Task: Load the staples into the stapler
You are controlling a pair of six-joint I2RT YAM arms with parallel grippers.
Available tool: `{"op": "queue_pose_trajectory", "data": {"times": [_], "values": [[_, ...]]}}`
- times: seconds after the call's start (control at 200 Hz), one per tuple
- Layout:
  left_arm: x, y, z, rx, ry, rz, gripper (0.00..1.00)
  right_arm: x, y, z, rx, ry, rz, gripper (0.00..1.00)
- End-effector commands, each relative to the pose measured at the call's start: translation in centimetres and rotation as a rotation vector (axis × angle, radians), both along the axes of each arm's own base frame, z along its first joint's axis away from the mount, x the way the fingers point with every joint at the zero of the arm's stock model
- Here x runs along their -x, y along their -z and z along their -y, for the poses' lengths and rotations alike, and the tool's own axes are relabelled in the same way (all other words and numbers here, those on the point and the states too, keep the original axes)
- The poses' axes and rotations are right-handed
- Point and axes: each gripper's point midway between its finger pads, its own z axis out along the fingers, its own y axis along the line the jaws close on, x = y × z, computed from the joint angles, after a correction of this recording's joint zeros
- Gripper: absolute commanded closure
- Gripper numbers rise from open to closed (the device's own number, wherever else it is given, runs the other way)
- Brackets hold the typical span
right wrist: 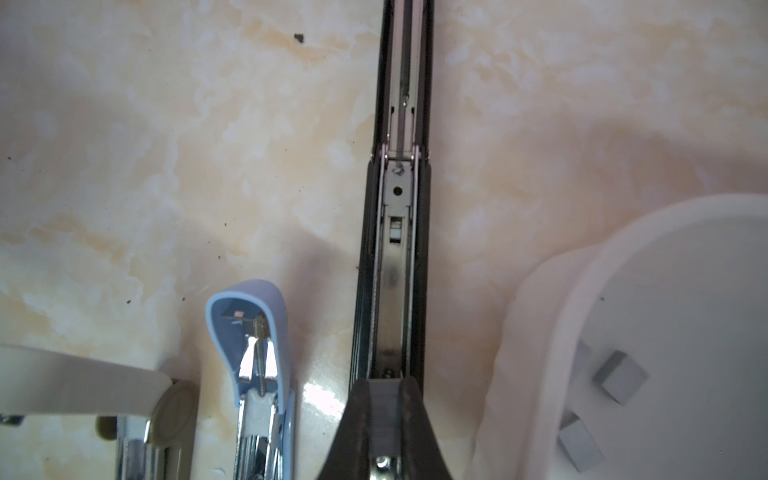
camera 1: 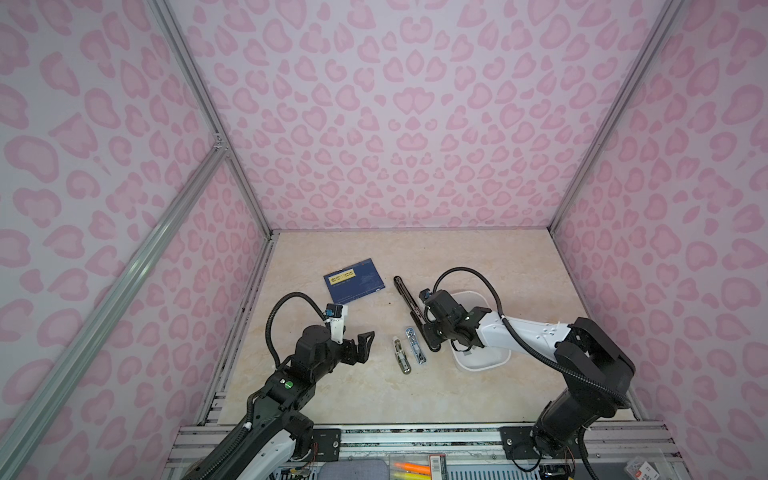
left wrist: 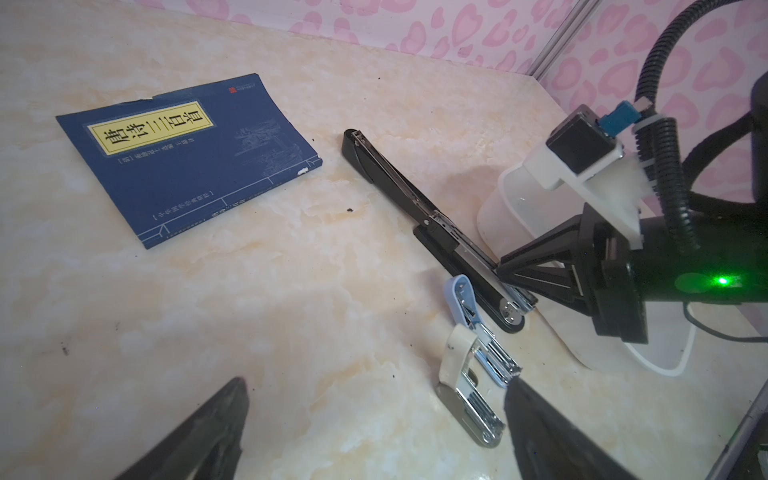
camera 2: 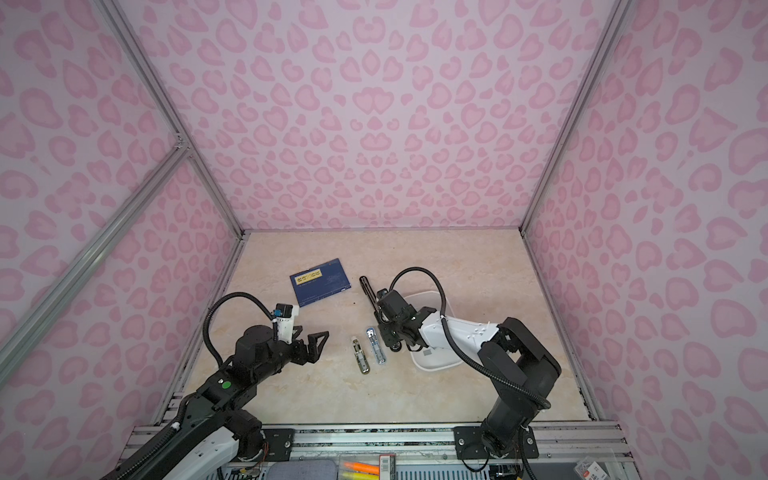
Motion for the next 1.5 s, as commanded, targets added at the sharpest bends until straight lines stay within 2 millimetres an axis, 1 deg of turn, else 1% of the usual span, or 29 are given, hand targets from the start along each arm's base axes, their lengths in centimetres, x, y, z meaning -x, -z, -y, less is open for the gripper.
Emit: {"op": "queue_pose_trajectory", "data": {"times": [0.0, 0.195, 0.47, 0.845, 0.975, 1.14, 1.4, 1.495], "values": [[-0.3, -0.5, 0.1, 0.011, -0.004, 0.02, 0.03, 0.2, 0.5, 0.4, 0.018, 0.013, -0.016, 0.93], [-0.2, -0.5, 0.1, 0.01, -0.003, 0.018, 0.03, 0.5, 0.5, 0.6, 0.019, 0.023, -0.026, 0.93], [-0.2, -0.4, 0.1, 0.011, -0.001, 0.018, 0.03, 1.5, 1.0, 1.4, 0.032, 0.041, -0.05, 0.93], [-0.2, -0.4, 0.1, 0.011, -0.001, 0.018, 0.03, 2.6, 1.1, 1.8, 0.039, 0.048, -0.057, 0.93], [-0.3, -0.4, 0.1, 0.01, -0.001, 0.017, 0.03, 2.8, 1.3, 1.9, 0.037, 0.052, -0.061, 0.87], [-0.3, -0.4, 0.1, 0.008, -0.002, 0.014, 0.03, 3.0, 1.0, 1.9, 0.03, 0.053, -0.057, 0.79], [-0.3, -0.4, 0.1, 0.007, -0.001, 0.015, 0.03, 3.1, 0.5, 2.3, 0.029, 0.06, -0.042, 0.71], [-0.3, -0.4, 0.1, 0.008, -0.001, 0.015, 0.03, 3.0, 0.2, 2.3, 0.026, 0.062, -0.038, 0.7]]}}
